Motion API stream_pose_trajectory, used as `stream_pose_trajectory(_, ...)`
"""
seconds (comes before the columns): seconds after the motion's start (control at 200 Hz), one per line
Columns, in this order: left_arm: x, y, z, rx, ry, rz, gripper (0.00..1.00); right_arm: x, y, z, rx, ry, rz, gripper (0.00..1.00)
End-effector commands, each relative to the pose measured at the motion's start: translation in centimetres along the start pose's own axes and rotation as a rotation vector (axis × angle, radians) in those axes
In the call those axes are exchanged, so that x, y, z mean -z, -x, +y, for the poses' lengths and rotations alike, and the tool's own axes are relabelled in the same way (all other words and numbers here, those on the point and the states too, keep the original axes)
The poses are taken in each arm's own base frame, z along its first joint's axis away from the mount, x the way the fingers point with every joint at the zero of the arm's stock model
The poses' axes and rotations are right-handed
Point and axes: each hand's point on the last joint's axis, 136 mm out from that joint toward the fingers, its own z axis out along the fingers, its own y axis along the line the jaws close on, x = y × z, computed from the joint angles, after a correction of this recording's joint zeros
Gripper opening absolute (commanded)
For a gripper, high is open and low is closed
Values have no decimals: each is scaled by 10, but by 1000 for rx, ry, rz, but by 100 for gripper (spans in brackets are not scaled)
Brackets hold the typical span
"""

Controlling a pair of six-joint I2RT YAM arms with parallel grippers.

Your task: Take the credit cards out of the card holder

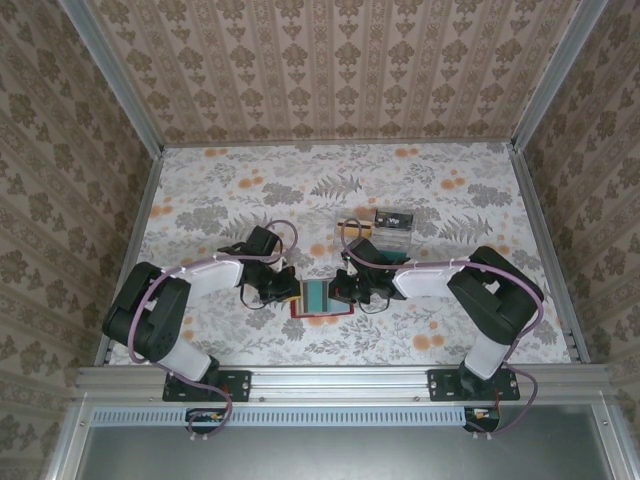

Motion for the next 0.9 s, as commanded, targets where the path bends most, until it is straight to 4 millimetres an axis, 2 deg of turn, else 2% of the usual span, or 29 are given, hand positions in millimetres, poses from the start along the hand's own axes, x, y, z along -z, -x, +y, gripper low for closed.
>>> stream_pose_trajectory(0.0,-8,-17,34,40,140,57,0,1,-3,-13,-24,-34,4,7)
stream_pose_trajectory(0.085,-10,-17,34,40,135,64,0,-3,-3,-11,-33,-12,10,17)
stream_pose_trajectory(0.195,-11,-18,33,39,133,70,0,-10,-3,-8,-47,21,12,20)
stream_pose_trajectory(0.575,-10,-18,31,34,134,70,0,-13,-2,-8,-65,39,11,19)
stream_pose_trajectory(0.64,-5,-16,30,29,144,55,0,-12,-2,-8,-62,39,10,19)
stream_pose_trajectory(0.705,2,-12,27,25,145,33,6,-10,-3,-8,-57,36,9,19)
stream_pose_trajectory(0.895,17,-5,13,8,116,-21,8,-5,-4,3,-30,70,17,18)
